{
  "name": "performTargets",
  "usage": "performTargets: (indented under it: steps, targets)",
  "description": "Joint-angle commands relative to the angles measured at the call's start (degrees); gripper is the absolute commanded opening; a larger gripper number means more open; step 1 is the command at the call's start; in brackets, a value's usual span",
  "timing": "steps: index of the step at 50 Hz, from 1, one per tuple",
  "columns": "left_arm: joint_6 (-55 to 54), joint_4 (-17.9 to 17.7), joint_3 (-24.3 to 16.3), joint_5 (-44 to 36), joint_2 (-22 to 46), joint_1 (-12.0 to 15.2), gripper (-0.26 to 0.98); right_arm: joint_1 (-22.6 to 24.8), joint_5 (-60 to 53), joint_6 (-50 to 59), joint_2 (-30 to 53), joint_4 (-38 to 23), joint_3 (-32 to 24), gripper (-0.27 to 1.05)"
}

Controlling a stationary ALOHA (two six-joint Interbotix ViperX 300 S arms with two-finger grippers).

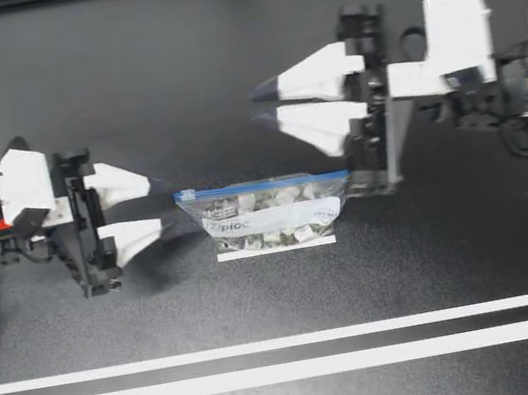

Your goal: Slide open the ziploc bag.

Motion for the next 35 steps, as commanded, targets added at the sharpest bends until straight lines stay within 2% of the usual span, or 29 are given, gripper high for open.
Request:
performTargets:
  steps: [1, 10, 14, 22, 29, 35]
  targets:
    - [0.0, 0.3, -2.2, -1.6, 1.5, -0.8, 0.41, -0.4, -0.2, -0.6, 2.5, -0.3, -3.6, 0.39]
    - [0.0, 0.3, -2.7, -2.4, 2.1, -1.0, 0.39, -0.5, 5.6, -2.2, 7.6, -0.4, -7.5, 0.40]
    - [0.0, 0.3, -2.6, -2.8, 1.8, -1.0, 0.33, -0.4, 9.2, -2.4, 10.1, -1.0, -9.1, 0.40]
    - [0.5, 0.3, -2.9, -3.1, 1.9, -1.1, 0.11, 0.1, 15.1, -2.3, 13.7, -3.2, -12.0, 0.42]
    - [1.1, 0.3, -3.1, -3.1, 2.3, -1.0, -0.08, 1.4, 17.7, -2.3, 16.0, -4.0, -13.8, 0.53]
    - [1.3, 0.3, -3.1, -3.1, 2.4, -1.0, -0.16, 2.5, 18.9, -2.3, 17.7, -4.0, -15.0, 0.60]
